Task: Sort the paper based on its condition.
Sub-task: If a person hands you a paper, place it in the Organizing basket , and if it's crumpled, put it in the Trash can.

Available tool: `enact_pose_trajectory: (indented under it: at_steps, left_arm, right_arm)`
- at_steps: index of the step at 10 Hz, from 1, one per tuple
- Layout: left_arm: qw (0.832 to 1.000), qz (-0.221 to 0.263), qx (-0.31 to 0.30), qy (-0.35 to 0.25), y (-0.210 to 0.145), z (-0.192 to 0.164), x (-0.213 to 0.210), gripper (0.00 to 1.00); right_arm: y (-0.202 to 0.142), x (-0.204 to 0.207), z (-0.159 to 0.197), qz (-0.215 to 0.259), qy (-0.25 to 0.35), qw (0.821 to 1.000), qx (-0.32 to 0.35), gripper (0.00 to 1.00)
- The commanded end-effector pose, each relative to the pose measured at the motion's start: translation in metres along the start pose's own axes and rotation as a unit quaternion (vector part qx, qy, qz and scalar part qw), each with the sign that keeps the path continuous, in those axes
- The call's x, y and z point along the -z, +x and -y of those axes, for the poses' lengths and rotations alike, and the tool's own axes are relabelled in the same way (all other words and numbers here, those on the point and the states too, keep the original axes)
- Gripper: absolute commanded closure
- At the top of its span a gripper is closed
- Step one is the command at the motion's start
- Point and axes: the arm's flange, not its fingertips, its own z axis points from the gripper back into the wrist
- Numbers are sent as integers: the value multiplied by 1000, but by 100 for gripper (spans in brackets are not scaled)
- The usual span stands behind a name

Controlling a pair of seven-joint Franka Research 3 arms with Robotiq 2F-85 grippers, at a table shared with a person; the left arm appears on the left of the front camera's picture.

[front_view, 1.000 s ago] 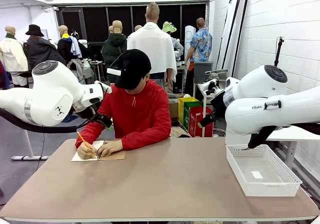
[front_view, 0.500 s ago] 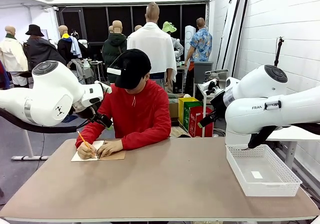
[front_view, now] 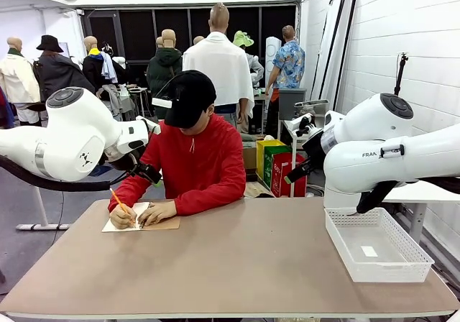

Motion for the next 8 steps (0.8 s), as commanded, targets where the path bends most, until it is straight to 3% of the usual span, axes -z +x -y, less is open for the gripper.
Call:
enact_pose_trajectory:
  at_steps: [1,8]
  left_arm:
    - [1000,-1,2,-1,0,1,0,0]
    - [1000,-1,2,-1,0,1,0,0]
  right_arm:
    - [0,0,0,0,1,1000,1,0]
    - [0,0,0,0,1,1000,1,0]
